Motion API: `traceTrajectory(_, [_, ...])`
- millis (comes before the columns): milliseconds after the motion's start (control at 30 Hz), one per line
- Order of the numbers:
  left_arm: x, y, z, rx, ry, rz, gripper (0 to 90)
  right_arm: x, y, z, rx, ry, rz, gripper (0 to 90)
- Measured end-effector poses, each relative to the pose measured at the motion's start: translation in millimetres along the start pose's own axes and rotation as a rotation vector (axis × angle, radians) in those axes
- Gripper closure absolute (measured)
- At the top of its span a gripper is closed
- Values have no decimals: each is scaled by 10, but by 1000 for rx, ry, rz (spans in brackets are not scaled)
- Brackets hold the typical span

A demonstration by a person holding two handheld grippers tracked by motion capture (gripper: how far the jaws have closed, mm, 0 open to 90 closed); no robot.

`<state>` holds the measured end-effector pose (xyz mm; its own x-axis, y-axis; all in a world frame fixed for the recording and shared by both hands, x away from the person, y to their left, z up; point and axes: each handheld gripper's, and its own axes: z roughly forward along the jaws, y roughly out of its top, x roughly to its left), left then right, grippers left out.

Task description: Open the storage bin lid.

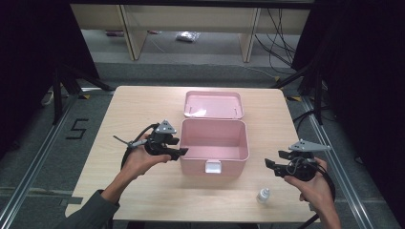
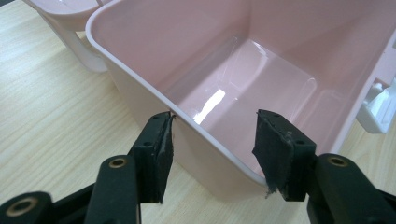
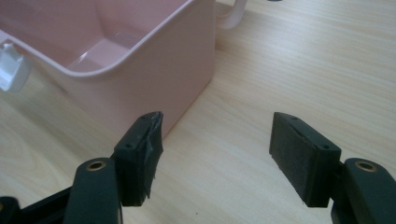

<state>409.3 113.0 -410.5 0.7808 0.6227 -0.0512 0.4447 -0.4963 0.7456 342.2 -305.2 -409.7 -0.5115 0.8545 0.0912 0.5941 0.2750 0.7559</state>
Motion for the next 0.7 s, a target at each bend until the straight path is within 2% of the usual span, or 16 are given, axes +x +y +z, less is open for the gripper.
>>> traceTrajectory(67, [2, 2, -1, 1, -1, 1, 464, 0, -10, -25, 3, -6, -43, 354])
traceTrajectory(133, [2, 3, -1, 2, -1, 3, 464, 37, -25, -37, 6, -2, -33, 350])
traceTrajectory(267, [2, 4, 0, 3, -1, 4, 463, 91, -50, -75, 9, 4, -63, 345])
traceTrajectory(333, [3, 4, -1, 2, -2, 5, 462, 127, -65, -103, 29, 1, -59, 342])
traceTrajectory(400, [3, 4, -2, 2, -2, 5, 461, 184, -86, -113, 44, 14, -34, 340])
traceTrajectory(433, [3, 4, -2, 2, -3, 5, 461, 195, -92, -110, 46, 23, -41, 339])
traceTrajectory(467, [2, 4, -2, 1, -3, 5, 461, 196, -102, -109, 42, 15, -77, 338])
traceTrajectory(600, [3, 3, -1, 0, -6, 5, 460, 243, -121, -129, 68, 11, -129, 338])
traceTrajectory(633, [5, 4, -2, 0, -6, 6, 459, 291, -140, -136, 93, 21, -96, 338])
traceTrajectory(667, [5, 4, -2, 0, -5, 6, 459, 297, -146, -129, 89, 24, -105, 338])
traceTrajectory(700, [4, 4, -2, 0, -4, 7, 459, 327, -151, -145, 118, 27, -89, 338])
